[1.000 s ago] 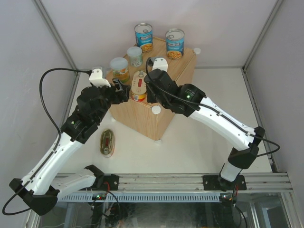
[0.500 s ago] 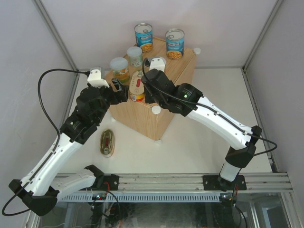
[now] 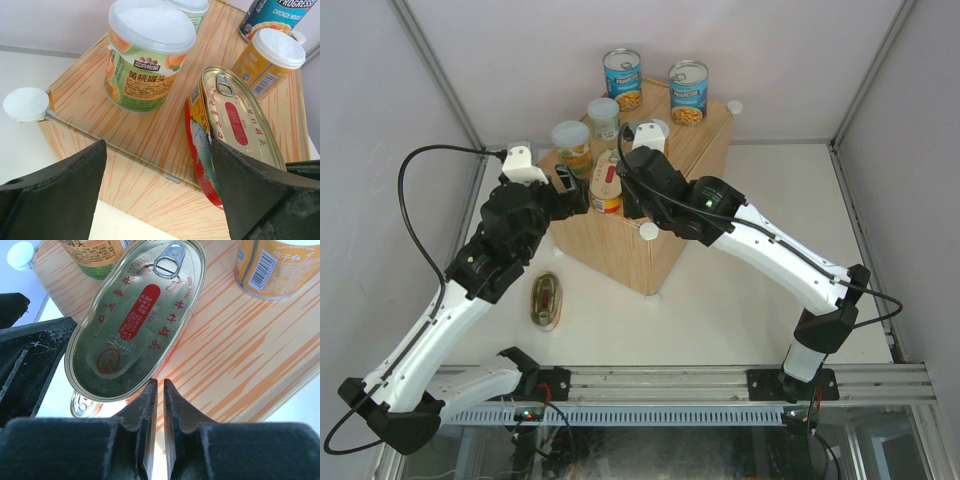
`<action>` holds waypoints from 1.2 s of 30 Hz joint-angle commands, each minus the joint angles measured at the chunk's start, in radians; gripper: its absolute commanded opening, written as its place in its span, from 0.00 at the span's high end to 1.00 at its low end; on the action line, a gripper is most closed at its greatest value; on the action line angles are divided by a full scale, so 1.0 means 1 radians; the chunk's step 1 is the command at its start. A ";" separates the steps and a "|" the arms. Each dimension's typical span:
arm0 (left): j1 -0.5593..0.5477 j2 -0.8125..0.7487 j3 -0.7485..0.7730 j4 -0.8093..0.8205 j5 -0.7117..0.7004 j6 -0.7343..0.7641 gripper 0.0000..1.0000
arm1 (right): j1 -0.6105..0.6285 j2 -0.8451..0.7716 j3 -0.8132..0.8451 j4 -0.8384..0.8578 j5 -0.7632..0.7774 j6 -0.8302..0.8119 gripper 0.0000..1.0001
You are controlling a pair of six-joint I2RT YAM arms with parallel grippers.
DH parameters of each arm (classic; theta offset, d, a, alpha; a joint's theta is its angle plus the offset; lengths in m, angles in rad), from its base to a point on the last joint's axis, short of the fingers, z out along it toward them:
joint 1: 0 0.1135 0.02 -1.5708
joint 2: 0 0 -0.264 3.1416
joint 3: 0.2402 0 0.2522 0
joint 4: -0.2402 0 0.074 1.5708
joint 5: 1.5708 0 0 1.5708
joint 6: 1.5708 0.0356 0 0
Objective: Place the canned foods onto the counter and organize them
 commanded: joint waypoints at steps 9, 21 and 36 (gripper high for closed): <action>-0.016 -0.006 0.069 0.014 0.009 -0.002 0.07 | 0.033 -0.001 0.051 0.107 -0.048 -0.004 0.89; -0.012 -0.030 0.044 0.028 -0.022 -0.026 0.06 | 0.038 -0.022 0.039 0.082 -0.031 -0.001 0.89; -0.012 -0.072 0.028 0.024 -0.053 -0.037 0.06 | 0.048 -0.042 0.005 0.094 -0.031 0.008 0.87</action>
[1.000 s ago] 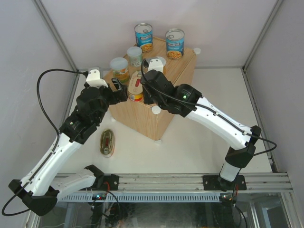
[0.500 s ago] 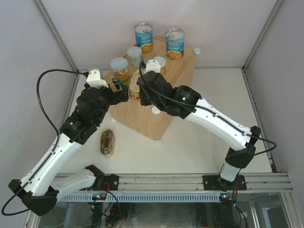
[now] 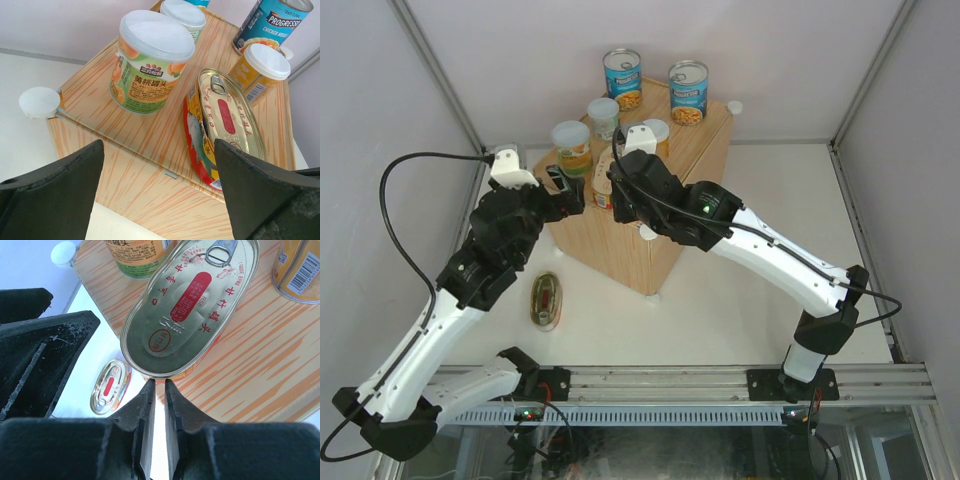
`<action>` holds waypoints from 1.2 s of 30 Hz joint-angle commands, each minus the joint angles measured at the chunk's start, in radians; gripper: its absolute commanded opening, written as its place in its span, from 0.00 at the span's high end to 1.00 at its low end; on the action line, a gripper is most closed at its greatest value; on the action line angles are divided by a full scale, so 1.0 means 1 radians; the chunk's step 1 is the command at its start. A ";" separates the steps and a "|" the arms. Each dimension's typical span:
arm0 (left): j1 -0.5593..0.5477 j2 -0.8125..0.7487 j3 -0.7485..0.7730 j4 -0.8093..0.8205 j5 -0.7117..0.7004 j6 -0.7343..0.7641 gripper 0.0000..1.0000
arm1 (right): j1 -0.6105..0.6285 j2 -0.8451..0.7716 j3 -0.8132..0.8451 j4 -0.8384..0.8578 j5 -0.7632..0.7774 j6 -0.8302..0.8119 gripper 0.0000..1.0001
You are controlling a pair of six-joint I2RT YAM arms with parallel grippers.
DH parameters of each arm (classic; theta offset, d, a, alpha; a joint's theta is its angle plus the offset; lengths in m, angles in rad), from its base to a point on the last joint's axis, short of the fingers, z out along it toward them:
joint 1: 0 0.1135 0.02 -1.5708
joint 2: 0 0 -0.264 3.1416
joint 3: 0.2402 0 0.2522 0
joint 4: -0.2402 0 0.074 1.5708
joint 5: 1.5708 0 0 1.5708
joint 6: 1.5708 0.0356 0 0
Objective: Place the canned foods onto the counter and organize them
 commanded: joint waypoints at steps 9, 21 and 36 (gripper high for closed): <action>-0.002 -0.042 0.011 0.030 -0.032 -0.011 0.06 | 0.010 -0.021 0.013 0.040 -0.012 -0.003 0.87; 0.002 -0.018 0.007 0.052 -0.016 -0.010 0.06 | -0.010 -0.105 -0.081 0.014 0.042 0.002 0.87; 0.010 0.002 0.013 0.054 0.012 -0.014 0.06 | -0.062 -0.108 -0.042 0.040 0.013 -0.014 0.78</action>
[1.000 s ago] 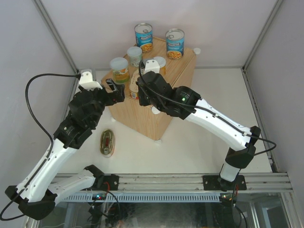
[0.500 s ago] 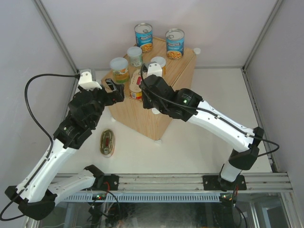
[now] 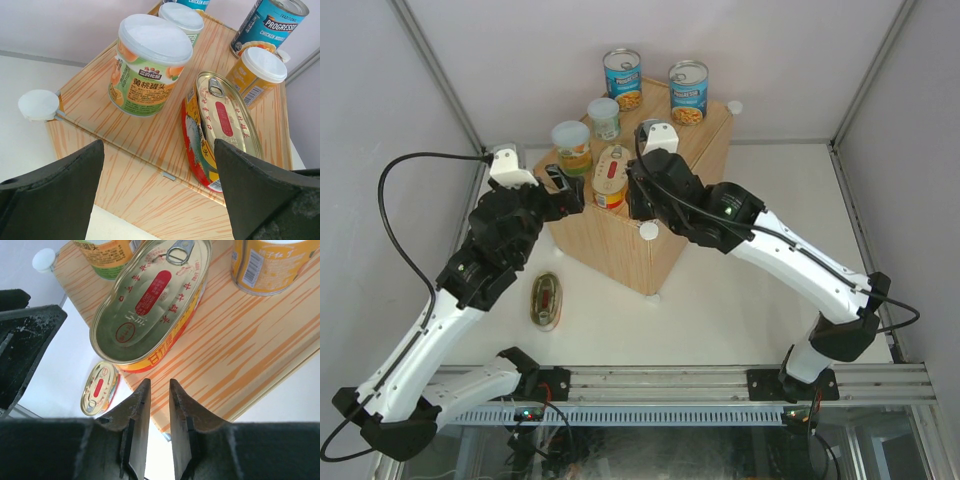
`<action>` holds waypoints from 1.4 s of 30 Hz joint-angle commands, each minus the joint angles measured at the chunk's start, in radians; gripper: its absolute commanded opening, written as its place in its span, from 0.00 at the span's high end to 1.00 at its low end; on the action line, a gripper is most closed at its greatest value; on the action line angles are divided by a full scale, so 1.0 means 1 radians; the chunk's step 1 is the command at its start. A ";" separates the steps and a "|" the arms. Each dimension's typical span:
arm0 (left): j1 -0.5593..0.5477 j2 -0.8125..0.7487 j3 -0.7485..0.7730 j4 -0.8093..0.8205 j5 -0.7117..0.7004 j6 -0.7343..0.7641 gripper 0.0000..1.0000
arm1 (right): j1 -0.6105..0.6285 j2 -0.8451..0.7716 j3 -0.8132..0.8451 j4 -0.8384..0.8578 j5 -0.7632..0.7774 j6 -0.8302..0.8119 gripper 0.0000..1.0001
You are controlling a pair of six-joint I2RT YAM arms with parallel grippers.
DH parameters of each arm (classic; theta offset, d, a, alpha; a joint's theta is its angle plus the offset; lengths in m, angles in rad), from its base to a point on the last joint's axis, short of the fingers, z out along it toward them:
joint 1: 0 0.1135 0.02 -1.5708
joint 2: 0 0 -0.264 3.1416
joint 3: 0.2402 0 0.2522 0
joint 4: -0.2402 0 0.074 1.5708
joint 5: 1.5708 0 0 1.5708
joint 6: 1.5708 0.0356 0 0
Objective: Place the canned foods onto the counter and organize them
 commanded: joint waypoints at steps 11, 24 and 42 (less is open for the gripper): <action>0.013 0.002 0.012 0.042 0.013 -0.006 0.06 | -0.039 0.047 0.116 0.025 -0.021 -0.027 0.76; 0.028 -0.024 -0.008 0.053 0.006 0.000 0.06 | -0.055 0.069 0.100 0.059 -0.056 -0.010 0.76; 0.040 -0.042 -0.016 0.058 0.013 0.001 0.07 | -0.045 0.102 0.100 0.074 -0.112 0.071 0.76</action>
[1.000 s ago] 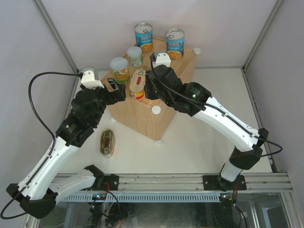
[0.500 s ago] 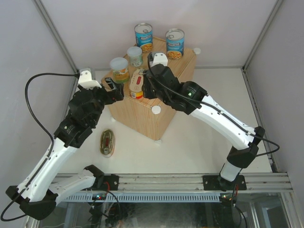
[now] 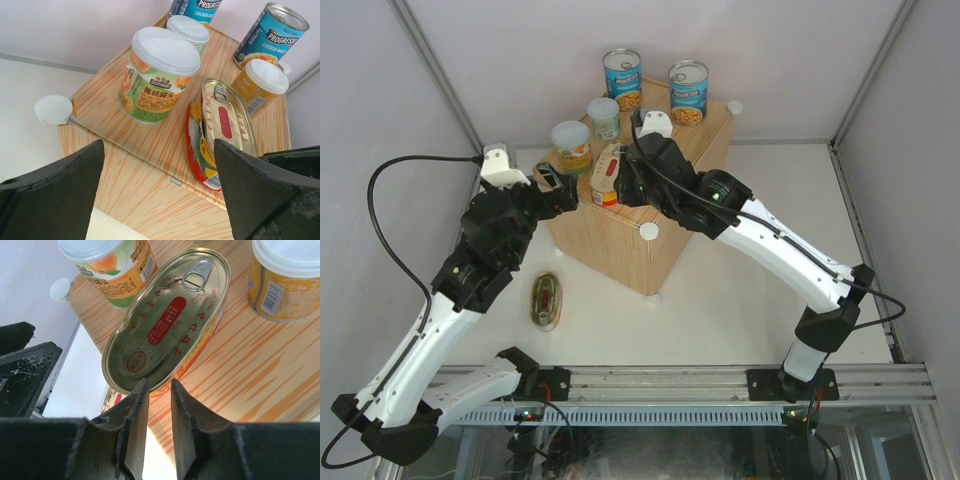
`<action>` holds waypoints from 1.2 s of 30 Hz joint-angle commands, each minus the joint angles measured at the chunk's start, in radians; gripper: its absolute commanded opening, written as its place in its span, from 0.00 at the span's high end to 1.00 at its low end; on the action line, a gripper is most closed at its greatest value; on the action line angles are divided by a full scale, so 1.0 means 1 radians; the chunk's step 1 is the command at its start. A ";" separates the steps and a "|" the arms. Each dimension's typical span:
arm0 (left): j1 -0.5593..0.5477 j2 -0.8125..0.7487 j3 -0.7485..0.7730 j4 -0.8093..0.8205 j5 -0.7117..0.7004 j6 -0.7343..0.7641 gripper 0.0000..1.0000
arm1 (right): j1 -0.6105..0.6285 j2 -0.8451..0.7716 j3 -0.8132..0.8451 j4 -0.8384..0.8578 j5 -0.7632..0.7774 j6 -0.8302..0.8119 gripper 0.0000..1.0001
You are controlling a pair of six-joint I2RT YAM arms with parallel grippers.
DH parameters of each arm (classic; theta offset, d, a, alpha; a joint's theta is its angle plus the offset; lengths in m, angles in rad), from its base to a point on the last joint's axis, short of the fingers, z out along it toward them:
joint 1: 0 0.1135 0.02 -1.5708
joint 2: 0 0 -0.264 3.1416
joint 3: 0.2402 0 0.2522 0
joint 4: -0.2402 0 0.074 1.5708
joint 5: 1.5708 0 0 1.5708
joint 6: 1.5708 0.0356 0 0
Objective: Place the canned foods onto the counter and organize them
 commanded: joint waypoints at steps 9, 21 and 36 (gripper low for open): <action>0.008 -0.042 -0.021 0.035 0.005 -0.002 0.07 | 0.019 0.063 0.087 0.009 -0.032 0.022 0.76; 0.010 -0.061 -0.035 0.033 -0.001 -0.014 0.06 | 0.032 0.071 0.119 -0.007 -0.010 0.008 0.75; 0.010 -0.137 -0.077 -0.003 -0.045 -0.051 0.06 | 0.107 0.008 0.141 0.009 0.066 -0.076 0.50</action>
